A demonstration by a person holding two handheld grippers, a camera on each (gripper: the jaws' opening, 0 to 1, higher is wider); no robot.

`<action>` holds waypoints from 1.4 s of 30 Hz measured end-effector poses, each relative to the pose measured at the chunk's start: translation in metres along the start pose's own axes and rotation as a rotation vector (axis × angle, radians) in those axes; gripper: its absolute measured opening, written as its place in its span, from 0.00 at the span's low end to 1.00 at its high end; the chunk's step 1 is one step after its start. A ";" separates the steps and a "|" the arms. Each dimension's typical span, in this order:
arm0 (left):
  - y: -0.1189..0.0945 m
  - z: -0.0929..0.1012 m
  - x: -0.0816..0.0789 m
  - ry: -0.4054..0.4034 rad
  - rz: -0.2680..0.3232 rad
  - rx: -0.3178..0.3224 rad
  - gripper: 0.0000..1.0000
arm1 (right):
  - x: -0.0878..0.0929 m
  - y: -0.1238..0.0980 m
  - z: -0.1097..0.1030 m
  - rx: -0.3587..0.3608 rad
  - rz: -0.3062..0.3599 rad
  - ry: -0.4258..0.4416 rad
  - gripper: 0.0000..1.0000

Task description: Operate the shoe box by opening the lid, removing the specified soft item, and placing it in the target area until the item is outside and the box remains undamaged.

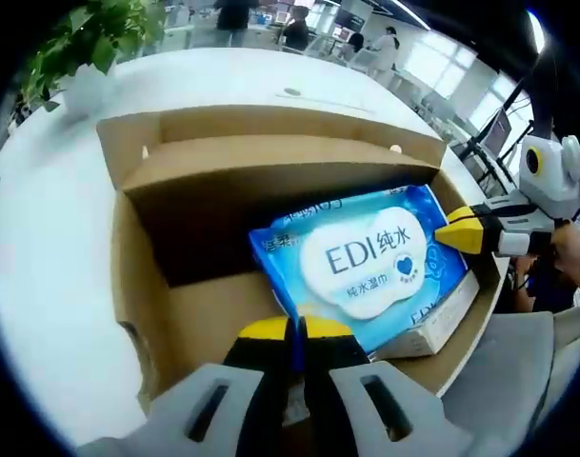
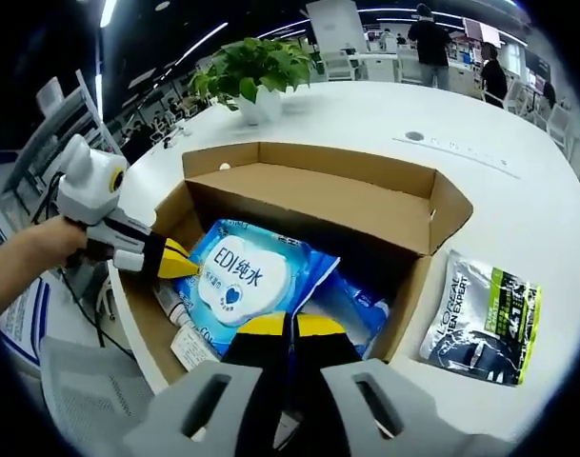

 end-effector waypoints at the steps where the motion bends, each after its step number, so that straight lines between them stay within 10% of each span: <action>1: -0.001 0.001 0.000 0.001 0.003 -0.001 0.00 | 0.000 0.000 0.000 -0.001 0.001 0.006 0.00; 42: -0.056 0.032 -0.022 0.025 0.153 -0.030 0.00 | -0.016 -0.054 -0.008 -0.048 0.123 0.095 0.00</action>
Point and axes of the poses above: the point that each gripper's makers call its tool centre point, and the gripper's own axes: y roughly forward along the fingers, z roughly to its right, x roughly out of its underside, the point moved 7 cm from there along -y, roughly backward along the fingers, and after that the axes turned 8 degrees about -x, right-handed, at the moved point
